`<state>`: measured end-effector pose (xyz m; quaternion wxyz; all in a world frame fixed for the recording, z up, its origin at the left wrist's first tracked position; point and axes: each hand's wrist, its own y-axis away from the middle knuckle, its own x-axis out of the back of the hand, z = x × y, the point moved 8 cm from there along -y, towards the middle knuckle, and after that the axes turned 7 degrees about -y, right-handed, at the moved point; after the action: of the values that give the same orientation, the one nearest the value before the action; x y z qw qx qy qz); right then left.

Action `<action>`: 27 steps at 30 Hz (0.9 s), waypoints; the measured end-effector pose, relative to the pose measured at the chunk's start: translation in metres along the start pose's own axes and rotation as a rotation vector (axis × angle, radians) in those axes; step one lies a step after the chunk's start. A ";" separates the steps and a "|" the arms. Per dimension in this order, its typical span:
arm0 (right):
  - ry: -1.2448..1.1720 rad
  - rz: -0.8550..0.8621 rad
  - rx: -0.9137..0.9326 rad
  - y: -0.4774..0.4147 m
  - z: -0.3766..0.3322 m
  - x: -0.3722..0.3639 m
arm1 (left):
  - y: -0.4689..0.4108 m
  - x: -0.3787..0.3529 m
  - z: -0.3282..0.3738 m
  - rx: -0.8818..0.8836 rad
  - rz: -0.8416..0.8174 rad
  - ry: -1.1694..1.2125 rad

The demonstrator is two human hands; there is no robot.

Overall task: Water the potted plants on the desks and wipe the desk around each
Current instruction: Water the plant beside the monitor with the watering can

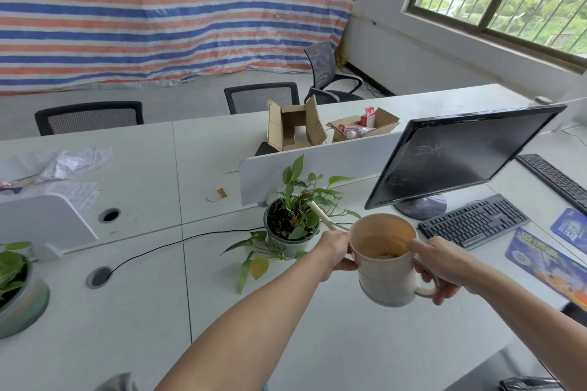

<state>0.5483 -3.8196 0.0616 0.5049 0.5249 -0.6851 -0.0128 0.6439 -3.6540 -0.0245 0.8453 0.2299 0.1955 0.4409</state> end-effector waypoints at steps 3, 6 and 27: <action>-0.010 0.005 0.008 -0.002 -0.005 0.001 | 0.000 0.005 0.007 -0.008 0.020 -0.015; -0.011 0.002 0.011 -0.003 -0.010 -0.001 | 0.001 0.010 0.012 -0.025 0.029 -0.019; 0.014 -0.037 -0.018 0.001 0.003 -0.010 | 0.005 0.007 -0.010 -0.023 0.003 -0.020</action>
<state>0.5451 -3.8139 0.0538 0.5143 0.5328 -0.6716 -0.0244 0.6385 -3.6432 -0.0308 0.8490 0.2251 0.1814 0.4422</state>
